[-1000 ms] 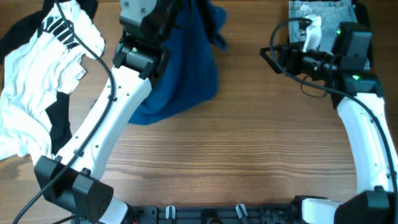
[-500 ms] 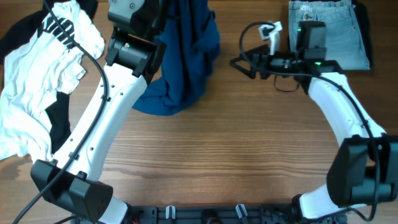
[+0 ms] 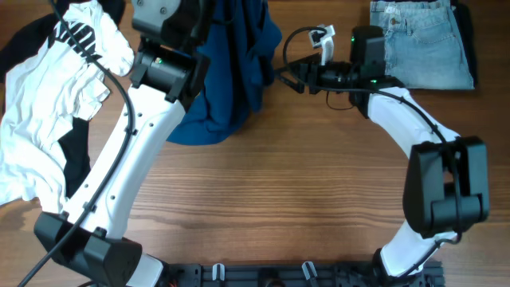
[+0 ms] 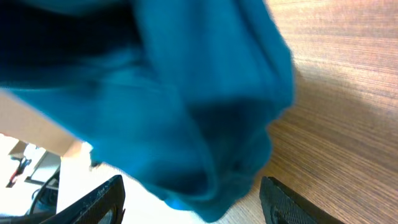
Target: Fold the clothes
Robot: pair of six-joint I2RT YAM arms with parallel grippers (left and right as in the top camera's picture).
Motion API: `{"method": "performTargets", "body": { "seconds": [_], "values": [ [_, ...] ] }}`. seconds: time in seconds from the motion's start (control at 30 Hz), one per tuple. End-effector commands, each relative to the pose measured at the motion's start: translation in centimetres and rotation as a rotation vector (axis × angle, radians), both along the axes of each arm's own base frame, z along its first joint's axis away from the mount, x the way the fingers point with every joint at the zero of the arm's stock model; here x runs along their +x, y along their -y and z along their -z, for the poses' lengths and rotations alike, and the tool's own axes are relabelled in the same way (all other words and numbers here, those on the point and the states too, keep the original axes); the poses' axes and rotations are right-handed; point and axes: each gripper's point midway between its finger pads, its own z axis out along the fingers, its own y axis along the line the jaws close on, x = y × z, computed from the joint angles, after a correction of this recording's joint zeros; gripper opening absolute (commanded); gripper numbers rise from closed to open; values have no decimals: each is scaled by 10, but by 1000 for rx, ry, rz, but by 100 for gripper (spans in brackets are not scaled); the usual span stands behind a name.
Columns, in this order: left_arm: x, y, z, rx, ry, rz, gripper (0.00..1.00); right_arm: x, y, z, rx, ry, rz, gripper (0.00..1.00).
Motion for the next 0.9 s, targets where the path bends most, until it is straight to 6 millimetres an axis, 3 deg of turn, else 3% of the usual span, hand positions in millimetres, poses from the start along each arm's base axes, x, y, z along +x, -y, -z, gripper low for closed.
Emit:
{"method": "performTargets", "body": {
  "seconds": [0.0,0.27,0.47,0.77,0.83,0.87],
  "values": [
    [-45,-18,-57,-59,123,15,4,7,-7,17,25,-69,25,70],
    [-51,-14,-61,-64,130,32,4,4,-57,8,59,-35,9,67],
    [-48,-15,-56,-54,106,26,4,-11,-66,-4,133,-80,-73,64],
    [-47,-15,-55,-54,102,24,4,-31,-104,22,93,-278,-13,64],
    [-46,-14,-53,-50,94,24,4,-29,-108,25,92,-325,40,54],
    [-46,-14,-53,-49,91,24,4,-27,-110,28,84,-332,71,32]
  ]
}}
